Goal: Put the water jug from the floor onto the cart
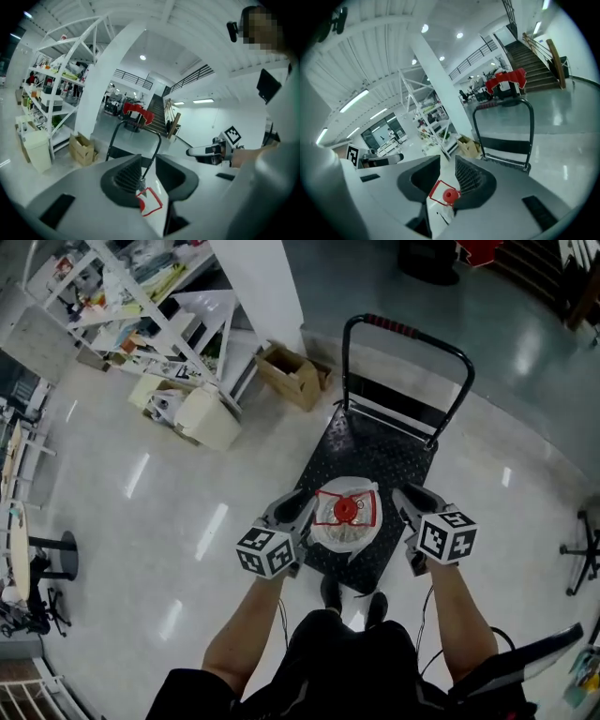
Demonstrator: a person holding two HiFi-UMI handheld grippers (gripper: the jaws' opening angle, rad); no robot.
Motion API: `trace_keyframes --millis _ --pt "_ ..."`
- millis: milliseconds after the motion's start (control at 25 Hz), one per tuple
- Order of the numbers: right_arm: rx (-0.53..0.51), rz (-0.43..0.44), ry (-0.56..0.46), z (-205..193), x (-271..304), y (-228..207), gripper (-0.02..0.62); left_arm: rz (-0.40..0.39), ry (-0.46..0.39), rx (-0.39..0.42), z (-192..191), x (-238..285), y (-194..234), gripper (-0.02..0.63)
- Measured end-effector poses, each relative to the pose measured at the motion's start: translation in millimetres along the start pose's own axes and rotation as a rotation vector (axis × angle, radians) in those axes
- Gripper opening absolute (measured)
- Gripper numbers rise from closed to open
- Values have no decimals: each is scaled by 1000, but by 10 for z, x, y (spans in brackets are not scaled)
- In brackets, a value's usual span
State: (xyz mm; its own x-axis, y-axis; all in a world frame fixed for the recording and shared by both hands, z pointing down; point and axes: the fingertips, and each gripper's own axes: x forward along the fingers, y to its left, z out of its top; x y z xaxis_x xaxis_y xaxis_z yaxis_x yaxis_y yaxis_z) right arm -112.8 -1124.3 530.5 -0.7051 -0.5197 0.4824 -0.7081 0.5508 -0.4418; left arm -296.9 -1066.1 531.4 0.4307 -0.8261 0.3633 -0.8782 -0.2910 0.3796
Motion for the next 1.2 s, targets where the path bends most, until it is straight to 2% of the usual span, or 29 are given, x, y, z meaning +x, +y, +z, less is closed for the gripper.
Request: trace_keyframes --millis 120,160,200,280,480,640,960,1200 --pt "-70 39 -105 426 -392 267 98 -52 -88 68 441 -187 -394 73" --pt "-99 41 -133 541 -529 340 87 -72 -119 98 583 -255 -550 12" --pt "-128 39 -156 639 -663 405 64 -93 -148 128 717 -320 -707 0" --pt "-177 37 -192 782 -895 524 3 -121 -194 178 936 -433 -976 0" --pt "-206 41 -268 905 -1401 650 3 -148 -251 209 1147 -622 -1478 0" --pt "-231 33 -298 928 -1732 662 3 -118 -281 245 1165 -730 -1734 0" --pt "-301 11 -293 603 -2380 479 3 -106 -252 304 837 -874 -2415 0" --pt "-271 4 -320 339 -2760 598 3 -101 -243 310 651 -1247 -2764 0"
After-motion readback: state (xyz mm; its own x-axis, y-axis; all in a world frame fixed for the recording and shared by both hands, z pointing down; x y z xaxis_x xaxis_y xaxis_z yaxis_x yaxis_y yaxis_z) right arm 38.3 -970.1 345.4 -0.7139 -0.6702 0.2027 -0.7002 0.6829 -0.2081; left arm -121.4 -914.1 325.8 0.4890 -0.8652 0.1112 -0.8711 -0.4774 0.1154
